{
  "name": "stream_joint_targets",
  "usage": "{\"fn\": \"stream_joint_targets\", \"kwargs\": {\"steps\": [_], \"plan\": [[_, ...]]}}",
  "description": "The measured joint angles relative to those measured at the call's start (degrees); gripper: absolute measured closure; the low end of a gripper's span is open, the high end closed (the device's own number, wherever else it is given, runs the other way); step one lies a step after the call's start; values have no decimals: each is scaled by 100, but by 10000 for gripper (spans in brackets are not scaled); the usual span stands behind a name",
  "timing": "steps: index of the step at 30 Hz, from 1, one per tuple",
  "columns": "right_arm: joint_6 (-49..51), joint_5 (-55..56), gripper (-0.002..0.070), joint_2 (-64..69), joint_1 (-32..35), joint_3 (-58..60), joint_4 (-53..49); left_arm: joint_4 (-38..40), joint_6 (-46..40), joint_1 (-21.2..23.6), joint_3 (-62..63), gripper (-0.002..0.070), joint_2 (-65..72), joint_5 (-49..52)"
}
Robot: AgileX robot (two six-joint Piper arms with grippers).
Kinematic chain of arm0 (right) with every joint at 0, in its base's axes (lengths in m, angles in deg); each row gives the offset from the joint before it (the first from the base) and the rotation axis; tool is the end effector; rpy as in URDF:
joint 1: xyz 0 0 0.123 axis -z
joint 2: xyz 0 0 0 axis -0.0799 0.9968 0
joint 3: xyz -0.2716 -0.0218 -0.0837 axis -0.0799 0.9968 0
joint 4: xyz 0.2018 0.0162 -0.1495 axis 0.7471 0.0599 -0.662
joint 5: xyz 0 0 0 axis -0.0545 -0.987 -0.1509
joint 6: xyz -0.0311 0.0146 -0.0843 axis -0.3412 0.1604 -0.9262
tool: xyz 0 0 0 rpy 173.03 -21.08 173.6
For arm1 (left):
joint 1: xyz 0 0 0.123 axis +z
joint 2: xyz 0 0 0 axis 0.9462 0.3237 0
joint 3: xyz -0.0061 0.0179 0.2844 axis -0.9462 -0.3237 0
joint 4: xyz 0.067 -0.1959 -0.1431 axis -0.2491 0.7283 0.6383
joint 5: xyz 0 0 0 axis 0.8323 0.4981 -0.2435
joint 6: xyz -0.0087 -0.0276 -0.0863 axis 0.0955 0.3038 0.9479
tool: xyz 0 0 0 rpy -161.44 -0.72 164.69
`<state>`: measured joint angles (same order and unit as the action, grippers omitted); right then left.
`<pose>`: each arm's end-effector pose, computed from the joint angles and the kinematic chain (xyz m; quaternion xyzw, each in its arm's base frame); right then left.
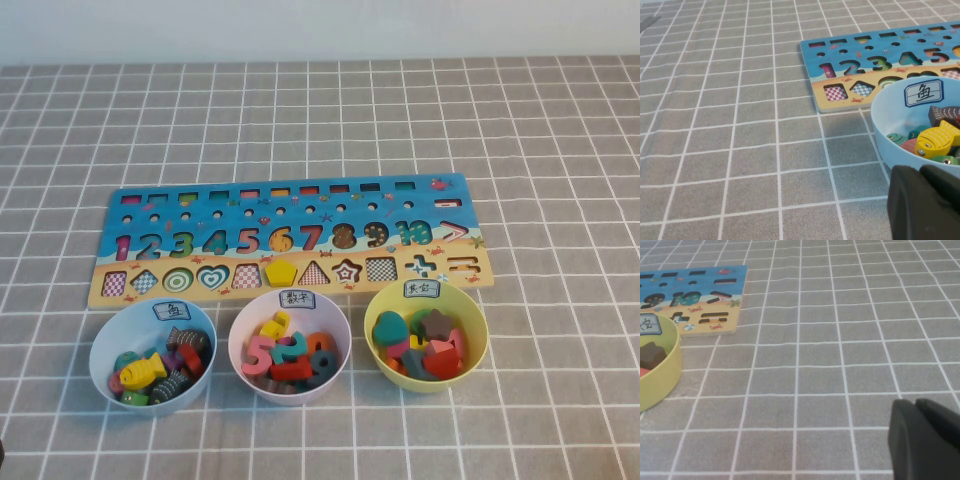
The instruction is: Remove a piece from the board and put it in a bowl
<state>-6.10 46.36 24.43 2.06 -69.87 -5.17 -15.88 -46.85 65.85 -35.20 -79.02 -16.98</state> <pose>0.0522 0.0061 0.1708 0.0120 0.8086 0.0606 0.5851 0.0530 -0.0062 0.1744 0.0553 0.7939 -0.0230 0.6051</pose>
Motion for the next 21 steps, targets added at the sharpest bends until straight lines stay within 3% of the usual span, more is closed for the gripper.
{"fn": "stream_joint_targets", "kwargs": {"steps": [9, 18, 21], "plan": [[0, 0, 694, 0, 0, 0, 0, 227, 45, 0, 0, 677, 0, -67], [0, 0, 694, 0, 0, 0, 0, 2190, 922, 0, 0, 677, 0, -1013], [0, 0, 694, 0, 0, 0, 0, 2507, 981, 0, 0, 677, 0, -1234]]}}
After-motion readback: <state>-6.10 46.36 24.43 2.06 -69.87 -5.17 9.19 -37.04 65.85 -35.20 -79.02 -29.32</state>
